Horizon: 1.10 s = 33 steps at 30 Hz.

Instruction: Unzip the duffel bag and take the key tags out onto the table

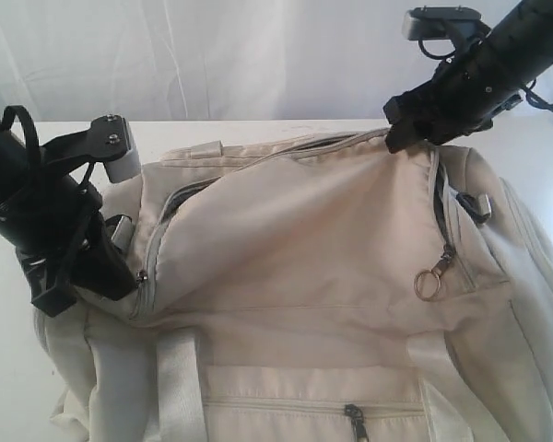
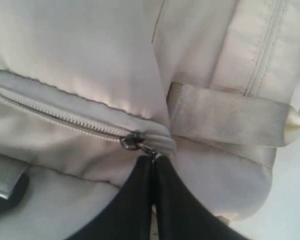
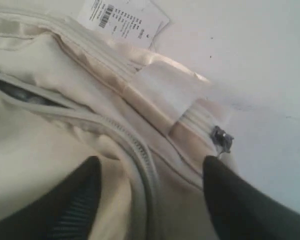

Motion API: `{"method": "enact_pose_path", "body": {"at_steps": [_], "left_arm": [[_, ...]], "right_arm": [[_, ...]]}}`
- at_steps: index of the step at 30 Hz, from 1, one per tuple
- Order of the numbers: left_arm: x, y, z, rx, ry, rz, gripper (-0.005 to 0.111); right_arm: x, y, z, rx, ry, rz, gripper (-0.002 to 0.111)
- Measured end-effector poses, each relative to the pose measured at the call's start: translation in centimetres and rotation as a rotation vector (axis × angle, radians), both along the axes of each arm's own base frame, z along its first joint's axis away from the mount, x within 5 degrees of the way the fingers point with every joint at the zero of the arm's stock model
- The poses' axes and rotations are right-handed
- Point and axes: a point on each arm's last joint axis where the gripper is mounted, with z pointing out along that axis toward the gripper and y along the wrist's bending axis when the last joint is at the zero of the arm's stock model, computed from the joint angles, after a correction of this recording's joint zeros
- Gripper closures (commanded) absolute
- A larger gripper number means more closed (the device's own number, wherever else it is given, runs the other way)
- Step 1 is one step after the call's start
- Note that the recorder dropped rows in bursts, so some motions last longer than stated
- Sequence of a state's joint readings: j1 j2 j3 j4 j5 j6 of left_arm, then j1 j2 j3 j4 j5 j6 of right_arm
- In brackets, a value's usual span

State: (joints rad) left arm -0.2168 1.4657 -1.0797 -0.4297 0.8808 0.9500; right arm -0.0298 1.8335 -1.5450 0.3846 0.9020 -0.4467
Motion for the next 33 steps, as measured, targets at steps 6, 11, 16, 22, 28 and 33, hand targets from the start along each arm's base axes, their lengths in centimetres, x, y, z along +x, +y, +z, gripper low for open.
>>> {"method": "enact_pose_path", "body": {"at_steps": [6,11,16,22,28,33], "left_arm": [[0.3,-0.4,0.7,-0.054,-0.018,0.021,0.107],[0.6,-0.8,1.7,-0.092,-0.034,0.026,0.107],[0.0,-0.6,2.8,-0.1,-0.067,0.02,0.107],[-0.9,-0.4,4.1,-0.111,-0.114,0.018,0.107],[-0.9,-0.4,4.2,-0.112,-0.114,0.017,0.107],[-0.9,-0.4,4.2,-0.112,-0.114,0.017,0.107]], "right_arm": [[-1.1,1.3,4.5,0.14,-0.145,0.043,0.038],[-2.5,5.4,6.6,0.257,-0.18,0.16,0.038],[-2.8,10.9,4.3,0.279,-0.084,0.308,0.037],[-2.9,14.9,0.8,0.28,0.041,0.404,0.037],[-3.0,15.8,-0.8,0.312,0.136,0.421,0.037],[-3.4,16.4,-0.6,0.37,0.173,0.435,0.037]]}}
